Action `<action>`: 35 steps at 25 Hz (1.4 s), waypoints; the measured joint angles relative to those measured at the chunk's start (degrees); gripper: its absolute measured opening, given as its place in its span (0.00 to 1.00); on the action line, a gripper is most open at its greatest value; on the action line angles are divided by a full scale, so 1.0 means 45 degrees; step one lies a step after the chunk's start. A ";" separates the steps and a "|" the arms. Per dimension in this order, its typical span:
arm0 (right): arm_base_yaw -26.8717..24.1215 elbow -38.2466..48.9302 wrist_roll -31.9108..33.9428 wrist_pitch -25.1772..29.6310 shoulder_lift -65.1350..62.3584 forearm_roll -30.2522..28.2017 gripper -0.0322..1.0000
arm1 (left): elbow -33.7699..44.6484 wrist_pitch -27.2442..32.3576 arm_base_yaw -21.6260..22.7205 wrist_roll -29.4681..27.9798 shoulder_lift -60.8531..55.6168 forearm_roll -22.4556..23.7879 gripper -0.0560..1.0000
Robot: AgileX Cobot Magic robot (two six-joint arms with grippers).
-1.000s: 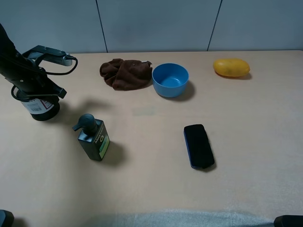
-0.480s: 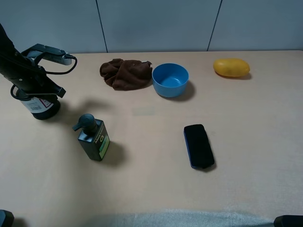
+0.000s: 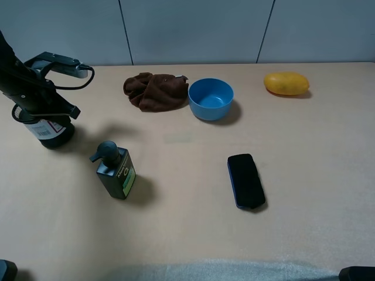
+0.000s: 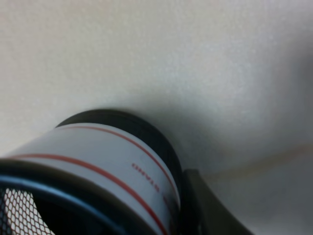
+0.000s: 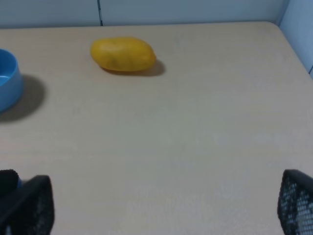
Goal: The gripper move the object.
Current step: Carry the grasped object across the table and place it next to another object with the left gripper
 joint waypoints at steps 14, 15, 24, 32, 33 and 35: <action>0.0000 0.0000 0.0000 -0.0012 0.0000 0.0000 0.70 | -0.1184 0.3267 0.0000 -0.0892 -0.1625 -0.0026 0.17; 0.0000 0.0000 0.0000 -0.0012 0.0000 0.0000 0.70 | -0.1394 0.3614 0.0000 -0.0907 -0.1625 -0.0026 0.17; 0.0000 0.0000 0.0000 -0.0012 0.0000 0.0000 0.70 | -0.3293 0.6135 -0.0443 -0.1448 -0.1786 0.0214 0.17; 0.0000 0.0000 0.0000 0.0002 0.0000 0.0000 0.70 | -0.4501 0.6900 -0.1845 -0.2717 -0.1786 0.1005 0.17; 0.0000 0.0000 0.0000 0.0002 0.0000 0.0000 0.70 | -0.4625 0.6991 -0.2007 -0.2831 -0.1786 0.1005 0.17; 0.0000 0.0000 0.0000 0.0002 0.0000 0.0000 0.70 | -0.4959 0.7266 -0.2320 -0.2967 -0.1786 0.1005 0.17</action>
